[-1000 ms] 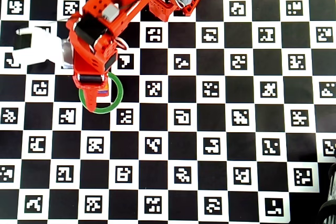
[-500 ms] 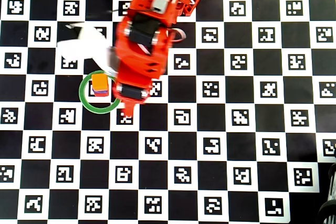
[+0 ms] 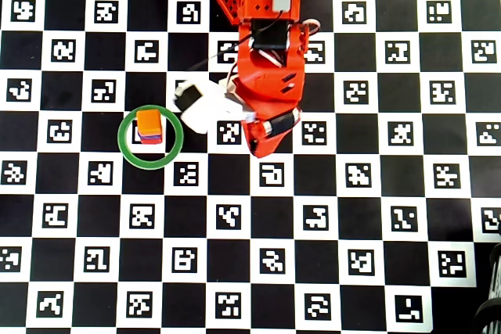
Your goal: Grab the red cube then put it in the green circle then put the blue cube on top and finally the orange cube on top
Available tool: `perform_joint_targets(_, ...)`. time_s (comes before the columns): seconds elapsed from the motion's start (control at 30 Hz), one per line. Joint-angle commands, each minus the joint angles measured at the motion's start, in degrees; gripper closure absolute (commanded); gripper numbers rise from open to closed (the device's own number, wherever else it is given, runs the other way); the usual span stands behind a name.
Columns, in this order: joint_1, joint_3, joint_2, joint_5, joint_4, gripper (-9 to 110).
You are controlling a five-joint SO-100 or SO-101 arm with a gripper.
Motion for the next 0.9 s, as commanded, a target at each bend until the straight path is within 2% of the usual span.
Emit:
perform_joint_targets(0.0, -0.62, 4.13, 9.58, -5.8, -0.35, 108)
perform_joint_targets(0.13, 0.26, 13.01, 17.49, -8.88, 1.41, 108)
perform_joint_targets(0.3, 0.18, 18.98, 29.36, -9.4, 11.16, 108)
perform_joint_targets(0.87, 1.41, 26.1, 50.45, -17.4, 32.43, 108)
